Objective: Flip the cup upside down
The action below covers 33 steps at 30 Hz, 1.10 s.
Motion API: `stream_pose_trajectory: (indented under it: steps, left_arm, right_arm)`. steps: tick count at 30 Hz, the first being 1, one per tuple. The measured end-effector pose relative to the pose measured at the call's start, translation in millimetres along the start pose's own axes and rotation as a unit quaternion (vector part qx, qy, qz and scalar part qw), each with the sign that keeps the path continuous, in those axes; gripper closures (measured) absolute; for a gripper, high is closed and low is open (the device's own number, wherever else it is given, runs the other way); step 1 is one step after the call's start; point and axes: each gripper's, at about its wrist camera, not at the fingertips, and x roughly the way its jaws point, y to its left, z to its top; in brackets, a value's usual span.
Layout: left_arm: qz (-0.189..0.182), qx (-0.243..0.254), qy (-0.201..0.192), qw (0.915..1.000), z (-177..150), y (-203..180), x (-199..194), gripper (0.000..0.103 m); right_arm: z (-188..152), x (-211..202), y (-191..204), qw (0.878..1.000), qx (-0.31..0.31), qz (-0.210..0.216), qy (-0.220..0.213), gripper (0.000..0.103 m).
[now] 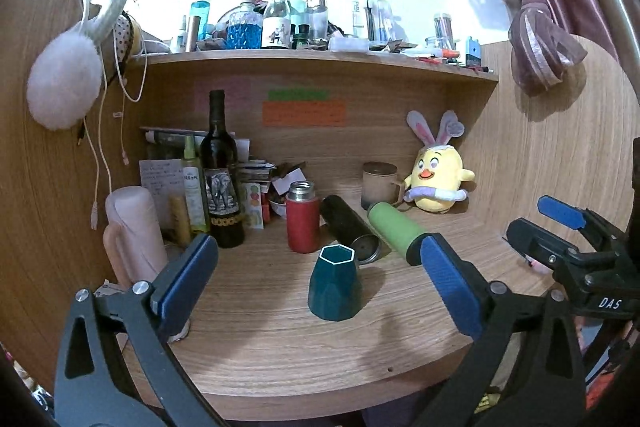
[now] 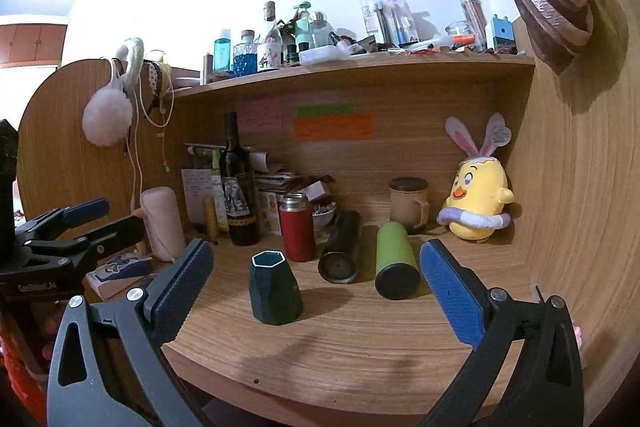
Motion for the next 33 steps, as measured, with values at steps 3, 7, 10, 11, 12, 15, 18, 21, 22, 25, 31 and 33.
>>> stream_pose_trajectory:
  steps: [3,7,10,11,12,15,18,21,22,25,31,33]
  left_arm:
    - [0.002,0.000,0.001,1.0000,-0.5,0.4,0.5,0.000]
    - [0.001,-0.001,0.004,1.0000,-0.9,0.1,3.2,0.000]
    - [0.001,-0.001,0.005,1.0000,-1.3,0.1,4.2,0.000]
    - [0.001,-0.002,0.005,1.0000,-1.2,0.1,4.2,0.000]
    - [0.001,-0.001,0.006,1.0000,-1.4,0.0,4.7,0.000]
    - [0.001,-0.001,0.006,1.0000,-1.7,-0.1,5.8,0.000]
    - [0.001,-0.002,0.007,1.0000,-1.8,-0.1,6.1,0.000]
    - [0.002,-0.001,0.008,1.0000,-2.9,-0.7,6.6,0.000]
    - [0.002,-0.001,0.008,1.0000,-3.5,-0.9,7.1,0.000]
    - [0.001,-0.001,0.008,1.0000,-4.3,-1.5,7.8,0.000]
    - [0.002,-0.001,0.008,1.0000,-4.2,-1.6,7.9,0.000]
    - [0.002,-0.001,0.009,1.0000,-3.9,-1.3,8.0,0.000]
  right_arm:
    - [-0.3,0.3,0.1,1.000,0.000,-0.001,0.000,0.000]
    - [-0.8,2.7,0.0,1.000,0.000,-0.001,0.003,0.000]
    - [-1.7,3.4,-0.2,1.000,-0.001,-0.003,0.005,0.000]
    - [-1.9,3.4,-0.2,1.000,-0.001,-0.003,0.005,0.000]
    - [-2.0,3.2,-0.3,1.000,0.000,-0.003,0.005,0.000]
    - [-2.1,3.2,-2.1,1.000,0.001,-0.003,0.005,0.000]
    - [-2.4,3.1,-2.6,1.000,0.001,-0.004,0.004,0.000]
    - [-2.2,3.1,-3.0,1.000,0.001,-0.003,0.004,0.000]
    - [-2.3,3.1,-2.9,1.000,0.001,-0.004,0.004,0.000]
    - [-2.3,3.0,-3.0,1.000,0.001,-0.003,0.004,0.000]
    - [-2.2,2.9,-2.4,1.000,0.001,-0.003,0.004,0.000]
    - [-2.4,2.8,-2.2,1.000,0.001,-0.003,0.004,0.000]
